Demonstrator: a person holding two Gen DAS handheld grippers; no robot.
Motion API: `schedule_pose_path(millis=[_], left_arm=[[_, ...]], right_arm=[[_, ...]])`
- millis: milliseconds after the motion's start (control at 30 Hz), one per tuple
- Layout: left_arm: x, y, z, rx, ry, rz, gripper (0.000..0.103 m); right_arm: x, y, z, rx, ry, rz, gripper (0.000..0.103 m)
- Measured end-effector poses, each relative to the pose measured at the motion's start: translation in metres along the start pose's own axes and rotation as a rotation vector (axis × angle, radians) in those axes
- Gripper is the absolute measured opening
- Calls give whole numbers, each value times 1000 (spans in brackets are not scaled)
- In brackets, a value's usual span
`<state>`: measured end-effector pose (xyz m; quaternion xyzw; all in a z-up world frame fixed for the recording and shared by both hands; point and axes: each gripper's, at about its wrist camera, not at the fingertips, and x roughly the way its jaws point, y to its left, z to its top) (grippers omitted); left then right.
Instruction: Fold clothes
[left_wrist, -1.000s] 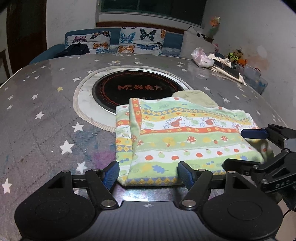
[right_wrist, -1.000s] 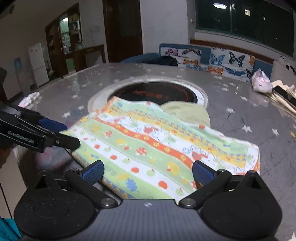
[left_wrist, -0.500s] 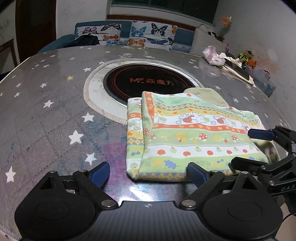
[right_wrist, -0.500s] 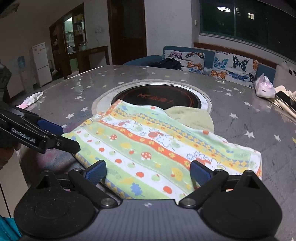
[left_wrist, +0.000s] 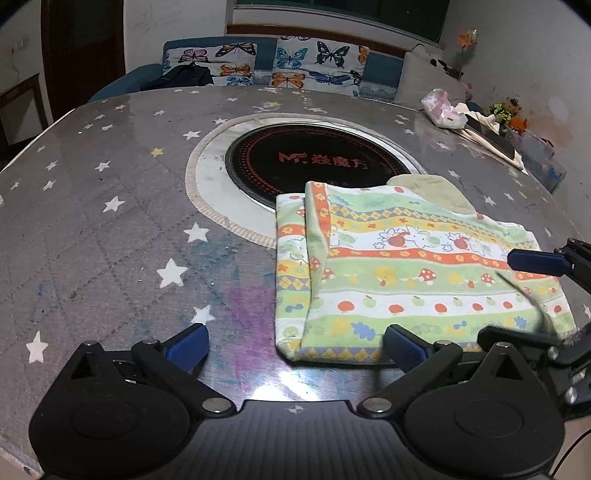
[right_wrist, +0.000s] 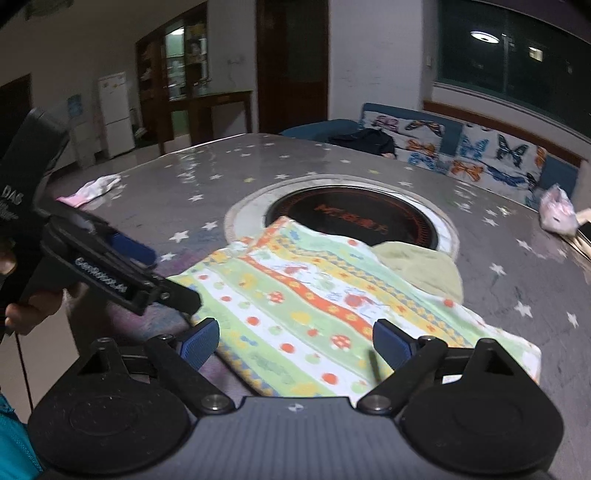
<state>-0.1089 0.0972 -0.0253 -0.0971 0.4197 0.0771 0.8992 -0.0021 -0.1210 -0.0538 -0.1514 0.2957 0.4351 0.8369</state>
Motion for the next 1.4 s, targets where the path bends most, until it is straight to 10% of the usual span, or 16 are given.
schedule_pose_path(millis=[900,1400], left_arm=[[1,25,25,-96,-7,7,103],[8,35,39,-227,-4,-79,103]], right_arm=[[32,51,17,-238,55,142,62],[37,47,27,-192,20,201,12]])
